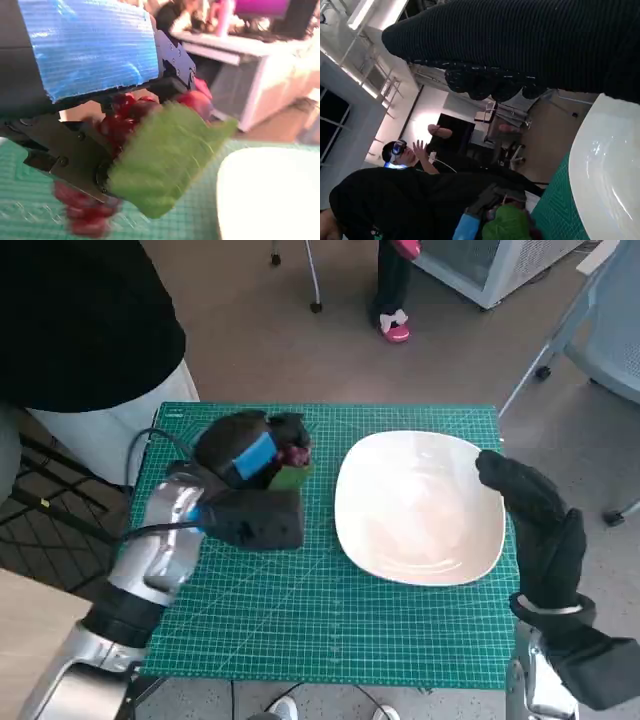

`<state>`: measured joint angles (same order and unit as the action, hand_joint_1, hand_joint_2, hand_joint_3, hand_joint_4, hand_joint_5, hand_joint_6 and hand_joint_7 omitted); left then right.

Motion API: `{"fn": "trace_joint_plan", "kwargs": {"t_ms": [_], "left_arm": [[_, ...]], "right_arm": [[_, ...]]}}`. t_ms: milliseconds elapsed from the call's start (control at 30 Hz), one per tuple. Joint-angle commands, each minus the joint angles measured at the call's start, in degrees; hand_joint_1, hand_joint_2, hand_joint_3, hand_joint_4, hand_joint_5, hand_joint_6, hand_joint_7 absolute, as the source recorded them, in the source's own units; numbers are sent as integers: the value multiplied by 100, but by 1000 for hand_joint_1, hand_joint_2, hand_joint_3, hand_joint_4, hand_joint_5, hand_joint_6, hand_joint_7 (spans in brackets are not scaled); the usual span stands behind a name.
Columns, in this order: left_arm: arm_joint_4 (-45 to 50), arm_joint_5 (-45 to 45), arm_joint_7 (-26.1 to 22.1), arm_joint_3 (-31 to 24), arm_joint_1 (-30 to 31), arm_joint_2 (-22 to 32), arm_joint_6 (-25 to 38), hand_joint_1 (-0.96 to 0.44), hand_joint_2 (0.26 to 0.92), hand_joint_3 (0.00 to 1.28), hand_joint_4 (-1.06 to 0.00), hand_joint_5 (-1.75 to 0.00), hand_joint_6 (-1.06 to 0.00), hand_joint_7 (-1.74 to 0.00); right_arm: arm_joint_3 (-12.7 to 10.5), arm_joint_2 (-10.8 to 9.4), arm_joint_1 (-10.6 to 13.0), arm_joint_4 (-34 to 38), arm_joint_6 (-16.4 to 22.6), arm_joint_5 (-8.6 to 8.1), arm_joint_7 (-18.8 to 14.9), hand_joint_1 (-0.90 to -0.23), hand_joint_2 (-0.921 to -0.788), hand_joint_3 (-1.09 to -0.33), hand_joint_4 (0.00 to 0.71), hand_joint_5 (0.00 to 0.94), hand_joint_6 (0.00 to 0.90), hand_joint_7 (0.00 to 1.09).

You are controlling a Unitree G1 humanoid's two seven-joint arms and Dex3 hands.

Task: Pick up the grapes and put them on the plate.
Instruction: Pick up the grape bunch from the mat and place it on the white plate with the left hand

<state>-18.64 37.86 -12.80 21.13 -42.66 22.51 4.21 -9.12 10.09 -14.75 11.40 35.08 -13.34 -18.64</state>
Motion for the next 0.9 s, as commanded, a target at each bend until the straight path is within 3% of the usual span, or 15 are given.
{"fn": "trace_joint_plan", "kwargs": {"t_ms": [33,267,400,667,900], "left_arm": [[148,58,-107,182,-544,-269,-182,2,921,142,-581,-1280,-566,-1217],[-310,133,-25,480,-1053,-615,-622,1,921,125,-629,-1310,-575,-1128],[-646,127,84,600,-1297,-819,-917,1,921,117,-649,-1265,-566,-1161],[-1356,85,139,745,-1754,-1233,-1234,2,921,146,-613,-1256,-528,-1248],[-1817,66,169,793,-2010,-1523,-1342,2,921,154,-587,-1357,-550,-1152]], "right_arm": [[-72,27,171,-55,-56,-46,32,-612,-921,-857,438,5,184,250],[-153,28,303,-198,-61,-40,68,-615,-921,-853,441,5,187,248],[-208,23,387,-259,-37,-3,117,-618,-921,-852,441,5,188,246],[-285,6,538,-381,27,146,305,-622,-921,-848,442,4,191,240],[-328,-8,632,-471,44,263,487,-624,-921,-847,442,4,194,234]]}}
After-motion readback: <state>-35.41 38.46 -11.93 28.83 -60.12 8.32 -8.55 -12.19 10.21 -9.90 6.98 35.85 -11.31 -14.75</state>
